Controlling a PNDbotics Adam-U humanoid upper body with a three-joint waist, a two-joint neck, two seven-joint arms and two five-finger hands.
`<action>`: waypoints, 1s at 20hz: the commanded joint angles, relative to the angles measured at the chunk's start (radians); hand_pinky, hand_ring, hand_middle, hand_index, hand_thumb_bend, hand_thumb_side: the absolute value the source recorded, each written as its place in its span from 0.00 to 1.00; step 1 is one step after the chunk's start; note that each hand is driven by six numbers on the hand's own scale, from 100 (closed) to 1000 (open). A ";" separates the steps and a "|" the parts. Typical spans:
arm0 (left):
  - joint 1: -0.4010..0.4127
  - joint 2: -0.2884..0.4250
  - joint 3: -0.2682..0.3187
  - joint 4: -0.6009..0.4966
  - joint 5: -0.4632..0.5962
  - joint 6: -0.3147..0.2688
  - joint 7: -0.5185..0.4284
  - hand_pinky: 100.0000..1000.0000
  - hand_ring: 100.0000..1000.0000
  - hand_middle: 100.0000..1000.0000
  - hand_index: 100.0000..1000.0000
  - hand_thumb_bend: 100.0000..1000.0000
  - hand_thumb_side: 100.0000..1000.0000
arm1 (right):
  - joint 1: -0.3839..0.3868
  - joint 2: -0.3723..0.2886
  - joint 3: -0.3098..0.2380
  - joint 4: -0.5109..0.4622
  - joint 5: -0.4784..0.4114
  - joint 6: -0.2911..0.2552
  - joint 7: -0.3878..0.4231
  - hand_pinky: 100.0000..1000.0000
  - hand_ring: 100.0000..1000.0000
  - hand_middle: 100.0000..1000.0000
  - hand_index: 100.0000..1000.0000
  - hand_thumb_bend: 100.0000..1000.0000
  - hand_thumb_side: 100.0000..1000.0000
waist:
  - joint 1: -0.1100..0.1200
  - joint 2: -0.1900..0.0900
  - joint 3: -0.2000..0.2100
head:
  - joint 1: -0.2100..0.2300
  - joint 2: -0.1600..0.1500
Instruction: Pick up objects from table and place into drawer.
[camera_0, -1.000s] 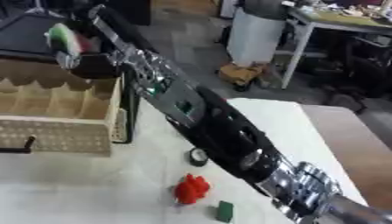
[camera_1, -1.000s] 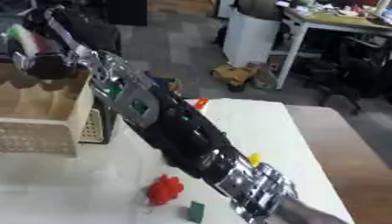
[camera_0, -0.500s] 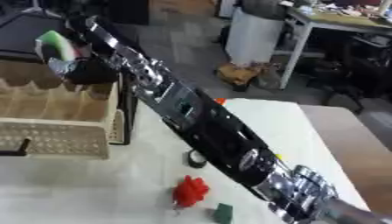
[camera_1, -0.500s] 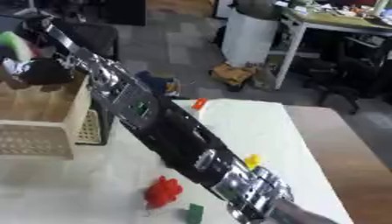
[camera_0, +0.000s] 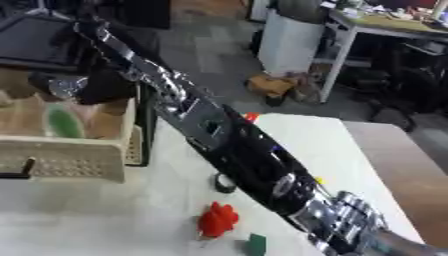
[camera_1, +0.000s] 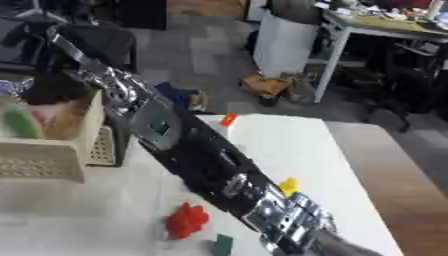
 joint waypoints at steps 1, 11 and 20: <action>-0.013 0.004 0.004 -0.012 0.004 0.001 -0.001 0.56 0.54 0.61 0.85 0.00 1.00 | -0.016 -0.026 -0.007 -0.020 0.043 -0.015 0.004 0.51 0.54 0.53 0.75 0.45 0.40 | 0.009 -0.015 -0.001 | 0.002 -0.003; -0.013 0.005 0.006 -0.012 0.005 0.002 0.001 0.56 0.53 0.61 0.85 0.00 1.00 | -0.021 -0.034 -0.023 -0.068 0.016 -0.003 -0.029 0.48 0.51 0.50 0.71 0.39 0.38 | 0.009 -0.014 -0.010 | 0.010 0.001; -0.005 0.012 0.009 -0.012 0.003 0.003 0.007 0.55 0.53 0.61 0.85 0.00 1.00 | -0.020 -0.083 -0.091 -0.265 -0.208 0.091 -0.102 0.47 0.50 0.48 0.72 0.31 0.36 | 0.018 -0.023 -0.029 | 0.047 0.020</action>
